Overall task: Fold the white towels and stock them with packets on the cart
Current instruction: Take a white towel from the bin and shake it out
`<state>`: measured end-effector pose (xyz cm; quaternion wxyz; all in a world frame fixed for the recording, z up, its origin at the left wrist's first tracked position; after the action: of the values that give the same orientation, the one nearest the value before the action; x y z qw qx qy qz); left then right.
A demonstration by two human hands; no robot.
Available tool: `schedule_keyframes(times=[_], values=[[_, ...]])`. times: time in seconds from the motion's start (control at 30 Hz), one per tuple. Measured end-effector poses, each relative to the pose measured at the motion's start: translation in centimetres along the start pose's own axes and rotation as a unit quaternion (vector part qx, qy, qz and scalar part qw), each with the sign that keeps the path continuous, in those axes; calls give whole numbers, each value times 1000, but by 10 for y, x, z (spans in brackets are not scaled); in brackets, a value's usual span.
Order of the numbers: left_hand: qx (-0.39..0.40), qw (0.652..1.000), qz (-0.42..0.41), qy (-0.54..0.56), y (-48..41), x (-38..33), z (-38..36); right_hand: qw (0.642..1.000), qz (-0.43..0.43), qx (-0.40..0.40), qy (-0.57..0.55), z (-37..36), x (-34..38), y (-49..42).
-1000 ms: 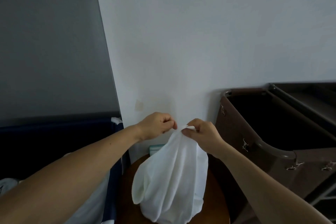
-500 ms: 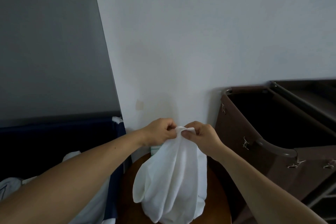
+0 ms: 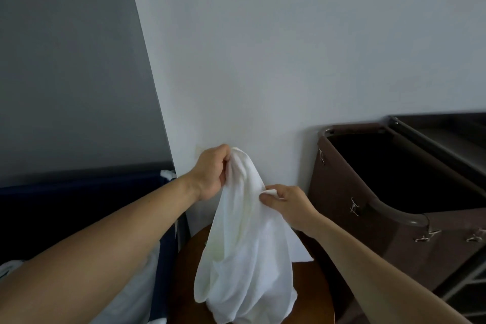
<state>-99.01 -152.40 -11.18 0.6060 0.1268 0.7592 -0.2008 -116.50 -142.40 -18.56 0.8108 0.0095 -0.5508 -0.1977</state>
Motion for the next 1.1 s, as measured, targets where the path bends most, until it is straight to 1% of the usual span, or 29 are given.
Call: schedule_keyframes(times=[0.03, 0.07, 0.2, 0.23, 0.27, 0.3, 0.33, 0.37, 0.4, 0.43, 0.47, 0.5, 0.53, 0.57, 0.63, 0.67, 0.7, 0.77, 0.8, 0.83, 0.87, 0.9, 0.97, 1.0, 1.03, 1.1], values=[[-11, 1000, -3, 15, -3, -3, 4, 1000, -10, -16, 14, 3, -5, -3], [-21, 999, -9, 35, -6, -4, 9, 999, -14, -16, 29, 5, -10, -6], [-56, 995, -20, 74, -12, -1, 28, 992, -20, 45, 115, 3, -24, -4], [-57, 996, -15, 65, -10, -2, 29, 993, -22, 48, 108, 2, -25, -3], [-58, 998, -12, 21, -10, -1, 31, 995, -17, 39, 85, 3, -24, -3], [-49, 996, -16, -70, -8, -2, 34, 998, -8, 18, 55, 7, -21, -2], [-16, 976, -17, -218, -7, -3, 41, 1000, 4, -4, 27, 13, -15, 0], [41, 925, 0, -377, -5, -3, 46, 999, 19, -24, 14, 19, -7, 1], [105, 860, 21, -499, -5, 0, 51, 998, 38, -37, 19, 25, 3, 3], [161, 817, 55, -551, -1, 2, 51, 997, 56, -41, 39, 29, 14, 6], [212, 804, 75, -550, 3, 3, 46, 995, 72, -38, 61, 30, 25, 7], [254, 815, 75, -516, 9, 0, 34, 994, 85, -27, 69, 29, 35, 7], [279, 831, 56, -477, 11, -3, 19, 994, 92, -15, 65, 25, 43, 6], [297, 839, 29, -455, 14, -5, 3, 994, 93, -4, 50, 21, 48, 4], [319, 827, -35, -461, 13, -5, -19, 996, 89, -3, 24, 15, 46, -1], [307, 832, -57, -459, 13, -7, -25, 996, 87, -2, 14, 15, 42, -2], [284, 850, -68, -438, 12, -10, -25, 997, 78, -1, 12, 15, 34, -3], [207, 913, -83, -342, 8, -20, -21, 997, 58, 1, 48, 13, 17, -2], [169, 933, -93, -305, 5, -27, -19, 996, 47, 3, 77, 10, 9, -1], [151, 939, -102, -291, 1, -32, -18, 995, 38, 3, 97, 7, 2, 0], [155, 933, -104, -306, -1, -34, -18, 994, 33, 1, 103, 3, -2, 1], [177, 918, -93, -342, -3, -33, -19, 995, 31, -4, 97, 0, -5, 2], [243, 878, -34, -412, -3, -15, -18, 997, 44, -22, 64, 0, 0, 4], [273, 863, -5, -425, -1, -4, -17, 997, 54, -25, 47, 2, 6, 5], [297, 858, 17, -419, 1, 6, -15, 997, 62, -23, 34, 5, 12, 6], [314, 870, 45, -377, 6, 18, -15, 997, 72, -17, 22, 9, 22, 7]])
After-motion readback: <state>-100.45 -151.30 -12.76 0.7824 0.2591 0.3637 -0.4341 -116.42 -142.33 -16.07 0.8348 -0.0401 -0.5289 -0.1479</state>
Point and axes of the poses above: each hand's wrist, its own y-axis away from the middle knuckle, its own z-axis out of the back of the hand, x = y × z, the point moved 2 cm from there along -y, towards the middle knuckle, and after that the axes turned 14 degrees about -z, right-handed, at the moved point
